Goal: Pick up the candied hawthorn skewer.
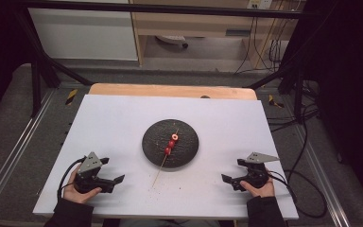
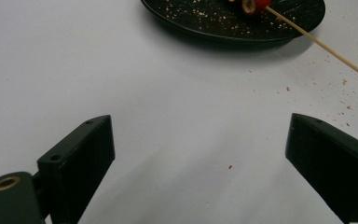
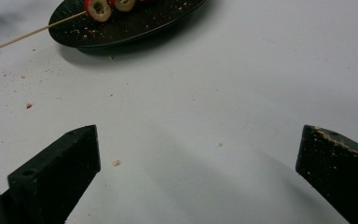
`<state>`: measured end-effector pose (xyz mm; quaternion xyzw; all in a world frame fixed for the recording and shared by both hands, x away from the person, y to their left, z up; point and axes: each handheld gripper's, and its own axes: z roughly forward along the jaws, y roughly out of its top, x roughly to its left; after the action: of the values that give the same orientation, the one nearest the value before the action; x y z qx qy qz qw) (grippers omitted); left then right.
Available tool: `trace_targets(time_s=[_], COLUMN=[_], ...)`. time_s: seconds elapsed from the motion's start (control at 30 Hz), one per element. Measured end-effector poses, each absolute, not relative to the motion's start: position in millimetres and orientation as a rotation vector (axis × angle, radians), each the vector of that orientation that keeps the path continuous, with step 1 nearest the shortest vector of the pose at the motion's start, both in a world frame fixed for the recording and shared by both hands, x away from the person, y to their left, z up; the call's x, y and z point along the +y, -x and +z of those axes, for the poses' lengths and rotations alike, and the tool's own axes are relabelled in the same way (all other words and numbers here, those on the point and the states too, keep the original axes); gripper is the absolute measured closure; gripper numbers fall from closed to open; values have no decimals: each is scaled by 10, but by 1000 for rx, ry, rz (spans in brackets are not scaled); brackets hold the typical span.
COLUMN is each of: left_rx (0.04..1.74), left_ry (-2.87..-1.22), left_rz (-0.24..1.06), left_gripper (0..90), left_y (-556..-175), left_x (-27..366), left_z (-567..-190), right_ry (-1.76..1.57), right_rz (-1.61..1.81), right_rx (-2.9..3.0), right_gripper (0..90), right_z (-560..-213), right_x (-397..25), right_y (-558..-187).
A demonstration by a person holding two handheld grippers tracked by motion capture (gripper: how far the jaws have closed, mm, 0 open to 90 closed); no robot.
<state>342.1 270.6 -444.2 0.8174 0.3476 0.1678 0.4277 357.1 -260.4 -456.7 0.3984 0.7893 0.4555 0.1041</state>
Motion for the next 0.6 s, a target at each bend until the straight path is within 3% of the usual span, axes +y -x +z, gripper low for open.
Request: trace_targets(time_s=[0.6], left_rx=[872], left_ry=[-2070], left_rz=[419], left_gripper=[75], left_y=[-3417], left_x=[2574], left_z=[-4435], right_ry=[-1180], right_rz=[1348], right_rx=[2319], right_gripper=[6], right_z=[-4567], right_x=[-2591], right_y=[-3567])
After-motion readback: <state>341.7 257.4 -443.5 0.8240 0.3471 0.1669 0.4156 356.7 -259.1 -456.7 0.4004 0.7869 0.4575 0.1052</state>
